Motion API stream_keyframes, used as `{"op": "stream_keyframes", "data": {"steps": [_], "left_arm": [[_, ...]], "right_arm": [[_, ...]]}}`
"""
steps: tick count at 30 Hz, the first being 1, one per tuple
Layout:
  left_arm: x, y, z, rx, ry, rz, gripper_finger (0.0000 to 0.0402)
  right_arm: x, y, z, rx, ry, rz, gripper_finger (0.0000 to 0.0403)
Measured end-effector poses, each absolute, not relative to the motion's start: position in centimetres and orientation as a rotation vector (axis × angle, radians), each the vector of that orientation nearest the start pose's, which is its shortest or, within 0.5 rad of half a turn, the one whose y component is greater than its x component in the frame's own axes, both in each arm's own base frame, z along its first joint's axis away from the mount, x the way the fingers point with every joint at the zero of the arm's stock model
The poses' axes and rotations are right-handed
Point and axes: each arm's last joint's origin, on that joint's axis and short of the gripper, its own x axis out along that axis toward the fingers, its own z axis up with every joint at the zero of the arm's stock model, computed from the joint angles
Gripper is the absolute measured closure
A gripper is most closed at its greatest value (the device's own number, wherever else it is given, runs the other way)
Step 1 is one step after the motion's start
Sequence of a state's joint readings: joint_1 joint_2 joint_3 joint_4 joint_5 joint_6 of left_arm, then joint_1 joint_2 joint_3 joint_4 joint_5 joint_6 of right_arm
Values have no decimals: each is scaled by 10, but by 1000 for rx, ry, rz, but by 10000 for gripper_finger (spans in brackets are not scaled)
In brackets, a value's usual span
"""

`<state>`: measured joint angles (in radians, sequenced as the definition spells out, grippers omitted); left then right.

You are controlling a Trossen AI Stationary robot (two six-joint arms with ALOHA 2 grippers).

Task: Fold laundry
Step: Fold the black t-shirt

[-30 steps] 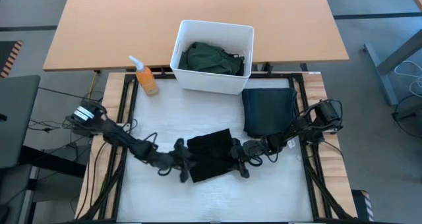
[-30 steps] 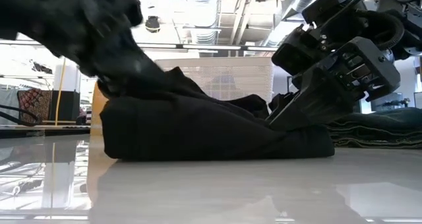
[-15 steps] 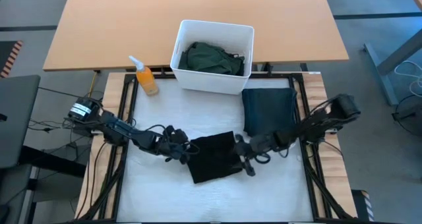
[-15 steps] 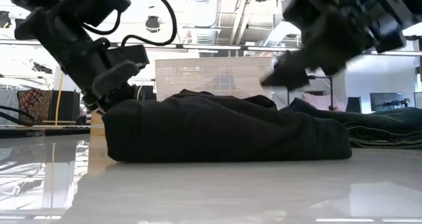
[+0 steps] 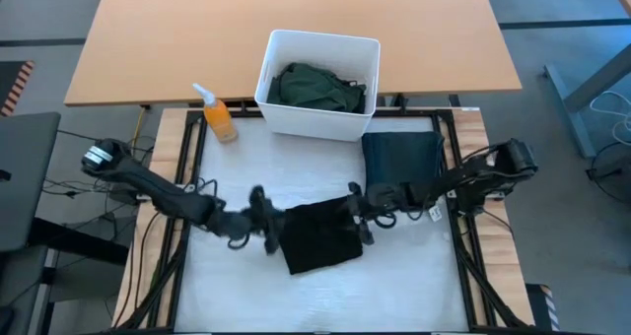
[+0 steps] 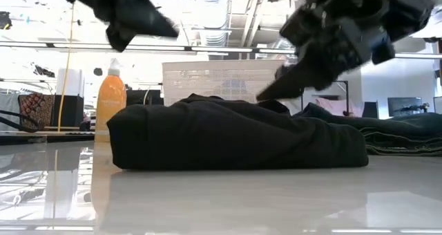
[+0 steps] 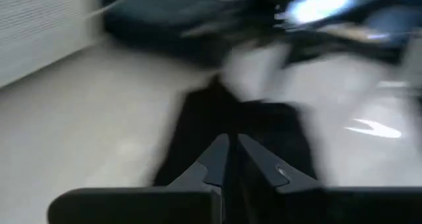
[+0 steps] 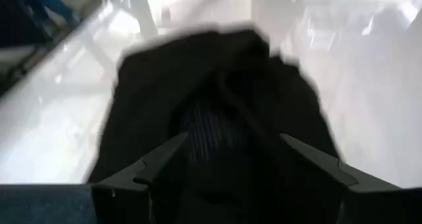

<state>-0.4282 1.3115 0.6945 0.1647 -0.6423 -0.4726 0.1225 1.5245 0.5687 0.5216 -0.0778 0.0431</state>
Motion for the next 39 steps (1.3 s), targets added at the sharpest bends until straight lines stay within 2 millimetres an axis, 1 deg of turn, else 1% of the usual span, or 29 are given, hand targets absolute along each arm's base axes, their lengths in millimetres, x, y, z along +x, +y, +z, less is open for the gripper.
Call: {"op": "stream_keyframes", "data": {"steps": [1,3,5,8,11,12,14,16,17,19,22,23,27,30,33,36,39], "left_arm": [[254,-104,226,-231,310,241,386],[259,-120,216,-231,307,156,392],[268,-134,199,-255,311,109,398],[282,-150,165,-295,367,104,401],[293,-158,136,-322,450,126,401],[299,-161,132,-337,460,121,401],[302,-163,123,-345,502,134,401],[308,-165,119,-350,529,146,401],[307,-164,117,-348,547,155,401],[307,-165,119,-346,563,167,401],[305,-164,120,-329,578,182,401],[304,-164,121,-325,579,184,401],[302,-164,124,-314,593,186,401],[300,-165,124,-308,603,184,401],[298,-164,121,-305,628,211,401],[296,-162,120,-287,622,261,401],[297,-159,120,-267,608,294,401]], "right_arm": [[286,37,156,30,459,192,148],[294,37,153,16,463,209,148],[301,39,148,-6,482,218,148],[312,42,145,-48,522,221,158],[324,44,148,-113,541,195,181],[327,44,149,-127,561,194,190],[334,43,151,-142,605,176,210],[336,42,153,-153,667,155,237],[336,41,153,-154,702,153,253],[339,39,154,-153,738,145,295],[337,36,150,-150,799,144,371],[337,35,150,-145,807,137,383],[334,31,154,-60,815,62,382],[332,23,160,-7,816,-21,385],[326,13,164,84,854,-113,386],[320,6,156,156,938,-182,386],[318,6,138,175,977,-208,386]]}}
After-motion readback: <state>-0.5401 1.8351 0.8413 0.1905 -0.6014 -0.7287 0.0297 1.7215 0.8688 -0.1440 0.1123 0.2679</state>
